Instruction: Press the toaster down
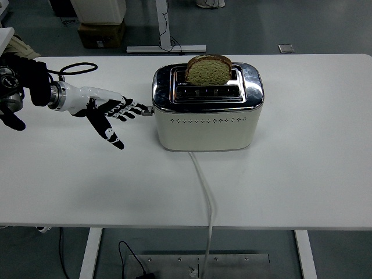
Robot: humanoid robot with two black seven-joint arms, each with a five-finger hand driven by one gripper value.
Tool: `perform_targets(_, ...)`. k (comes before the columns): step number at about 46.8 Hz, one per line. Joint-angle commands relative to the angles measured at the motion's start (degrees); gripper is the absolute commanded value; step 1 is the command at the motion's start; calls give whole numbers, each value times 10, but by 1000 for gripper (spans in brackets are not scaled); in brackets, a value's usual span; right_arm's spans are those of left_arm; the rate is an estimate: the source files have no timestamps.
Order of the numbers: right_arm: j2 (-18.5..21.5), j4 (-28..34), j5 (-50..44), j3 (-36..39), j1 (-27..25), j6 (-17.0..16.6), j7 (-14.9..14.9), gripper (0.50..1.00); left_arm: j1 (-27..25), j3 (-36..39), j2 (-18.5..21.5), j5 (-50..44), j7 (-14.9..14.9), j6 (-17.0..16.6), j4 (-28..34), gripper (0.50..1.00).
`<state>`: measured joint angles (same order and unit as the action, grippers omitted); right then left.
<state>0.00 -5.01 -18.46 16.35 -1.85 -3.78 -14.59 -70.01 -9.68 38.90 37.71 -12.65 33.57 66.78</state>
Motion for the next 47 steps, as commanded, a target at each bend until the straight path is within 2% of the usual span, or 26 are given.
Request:
perform_targets(1,0,0,0,0,0,0,0,998,4,0,-1,0,0,-2,0,1000)
perform_targets(47,0,0,0,1,-1,0,0,998,27,-1,-22,0,5,-10,-25,1000)
